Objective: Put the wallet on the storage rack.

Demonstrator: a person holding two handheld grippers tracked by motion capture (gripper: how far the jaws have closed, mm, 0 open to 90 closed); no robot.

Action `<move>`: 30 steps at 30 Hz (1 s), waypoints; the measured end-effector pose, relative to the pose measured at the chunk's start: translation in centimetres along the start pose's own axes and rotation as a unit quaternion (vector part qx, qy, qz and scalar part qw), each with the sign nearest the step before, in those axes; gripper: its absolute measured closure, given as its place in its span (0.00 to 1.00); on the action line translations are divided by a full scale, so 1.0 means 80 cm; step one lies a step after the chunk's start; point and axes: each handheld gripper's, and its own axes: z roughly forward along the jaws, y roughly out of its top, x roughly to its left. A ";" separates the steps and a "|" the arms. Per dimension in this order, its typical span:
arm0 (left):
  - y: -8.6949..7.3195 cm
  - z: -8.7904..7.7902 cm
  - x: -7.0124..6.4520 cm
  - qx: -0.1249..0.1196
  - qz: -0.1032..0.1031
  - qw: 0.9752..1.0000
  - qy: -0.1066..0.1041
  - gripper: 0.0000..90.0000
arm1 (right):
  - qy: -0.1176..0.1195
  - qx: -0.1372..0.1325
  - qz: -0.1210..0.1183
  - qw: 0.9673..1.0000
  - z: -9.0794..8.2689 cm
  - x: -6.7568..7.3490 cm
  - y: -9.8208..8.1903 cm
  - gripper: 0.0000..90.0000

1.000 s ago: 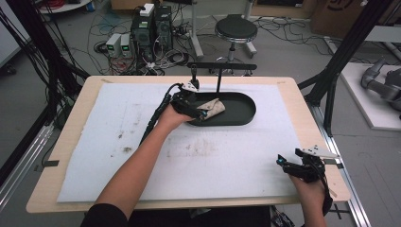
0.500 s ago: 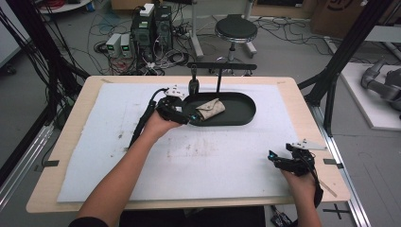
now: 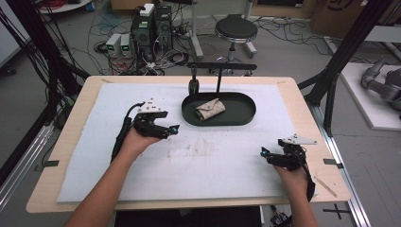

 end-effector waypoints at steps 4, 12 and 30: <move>-0.018 -0.020 -0.002 -0.009 -0.010 1.000 0.007 0.26 | 0.001 0.000 -0.002 1.000 0.001 0.002 0.002 0.22; -0.040 -0.047 -0.003 -0.021 -0.020 0.999 0.016 0.25 | 0.000 -0.003 -0.003 1.000 0.002 0.003 0.004 0.22; -0.095 -0.092 -0.006 -0.042 -0.038 0.997 0.054 0.24 | -0.001 0.003 0.009 1.000 0.005 0.003 0.004 0.22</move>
